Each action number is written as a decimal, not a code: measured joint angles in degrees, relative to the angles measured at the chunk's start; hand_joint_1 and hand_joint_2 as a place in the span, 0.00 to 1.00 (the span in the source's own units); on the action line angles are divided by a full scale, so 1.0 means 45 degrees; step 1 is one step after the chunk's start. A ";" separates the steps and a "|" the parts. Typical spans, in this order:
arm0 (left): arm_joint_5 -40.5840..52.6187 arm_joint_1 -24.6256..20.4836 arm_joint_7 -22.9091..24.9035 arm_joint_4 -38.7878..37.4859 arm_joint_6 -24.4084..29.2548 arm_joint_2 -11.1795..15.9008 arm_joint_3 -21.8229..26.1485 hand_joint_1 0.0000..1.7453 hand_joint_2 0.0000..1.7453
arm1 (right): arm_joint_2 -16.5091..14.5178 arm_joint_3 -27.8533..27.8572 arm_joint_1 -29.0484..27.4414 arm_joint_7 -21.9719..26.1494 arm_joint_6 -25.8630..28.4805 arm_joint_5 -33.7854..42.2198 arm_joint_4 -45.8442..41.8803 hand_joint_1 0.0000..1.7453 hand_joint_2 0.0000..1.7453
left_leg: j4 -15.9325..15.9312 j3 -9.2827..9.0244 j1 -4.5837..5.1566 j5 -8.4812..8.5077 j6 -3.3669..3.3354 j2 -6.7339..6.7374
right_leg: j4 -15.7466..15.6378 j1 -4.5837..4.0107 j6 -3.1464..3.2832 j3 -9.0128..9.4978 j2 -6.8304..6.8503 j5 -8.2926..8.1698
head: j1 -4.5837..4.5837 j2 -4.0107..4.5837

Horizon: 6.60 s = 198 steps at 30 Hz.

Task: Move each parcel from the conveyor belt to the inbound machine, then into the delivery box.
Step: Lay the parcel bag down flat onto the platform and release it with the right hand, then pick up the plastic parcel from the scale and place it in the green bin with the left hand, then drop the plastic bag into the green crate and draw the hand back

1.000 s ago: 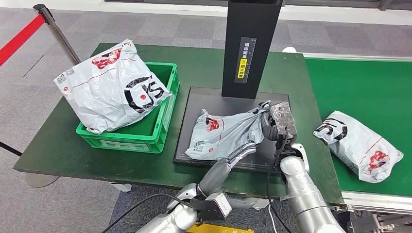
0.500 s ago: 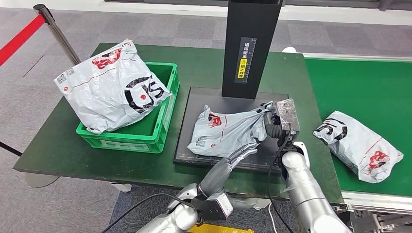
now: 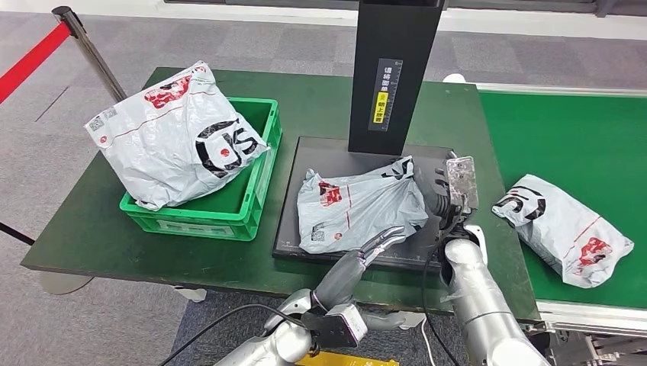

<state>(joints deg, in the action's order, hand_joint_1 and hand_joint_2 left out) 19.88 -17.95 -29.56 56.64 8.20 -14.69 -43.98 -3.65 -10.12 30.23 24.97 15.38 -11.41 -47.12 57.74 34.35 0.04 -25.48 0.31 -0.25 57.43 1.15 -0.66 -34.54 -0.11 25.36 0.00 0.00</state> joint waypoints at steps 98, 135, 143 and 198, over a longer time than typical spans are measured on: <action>0.4402 -0.4475 0.2552 -0.8756 0.0792 -0.0508 0.3755 0.00 1.00 | -0.1464 0.4023 -0.5635 0.2450 -0.1564 0.2803 -0.7150 0.00 1.00 | -0.0004 -0.0006 -0.0011 -0.0008 0.0017 -0.0005 | 0.0006 -0.0011 0.0009 0.0022 0.0019 0.0010 | 0.0000 0.0000; 0.4945 -0.4655 0.1902 -0.8813 0.1724 -0.0143 0.5309 1.00 1.00 | -0.1634 0.3842 -0.6376 0.2361 -0.1461 0.3584 -0.8533 0.00 1.00 | -0.0005 -0.0007 -0.0012 -0.0008 0.0018 -0.0007 | 0.0010 -0.0012 0.0010 0.0024 0.0021 0.0011 | 0.0000 0.0000; 0.7164 -0.4871 0.2778 -0.8562 0.3987 -0.0107 0.5274 1.00 1.00 | -0.1638 0.3814 -0.6452 0.2343 -0.1262 0.3636 -0.8534 0.00 1.00 | -0.0005 -0.0007 -0.0012 -0.0008 0.0018 -0.0006 | 0.0009 -0.0012 0.0010 0.0022 0.0021 0.0011 | 0.0000 0.0000; 1.5330 -0.5116 0.7905 0.0315 0.3456 0.2038 0.3019 1.00 1.00 | -0.1623 0.3887 -0.7116 0.2678 -0.0888 0.3953 -0.8358 0.00 1.00 | -0.0008 -0.0005 -0.0027 0.0001 0.0031 -0.0010 | 0.0015 -0.0025 0.0013 0.0020 0.0022 0.0011 | 0.0000 0.0000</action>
<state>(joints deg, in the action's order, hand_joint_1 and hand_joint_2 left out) 88.87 -40.97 6.01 58.05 23.75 -5.52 -30.39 -10.95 7.37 -1.79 37.03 11.38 6.38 -84.73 57.70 34.33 -0.08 -25.47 0.44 -0.30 57.50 1.04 -0.61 -34.46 -0.01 25.41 0.00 0.00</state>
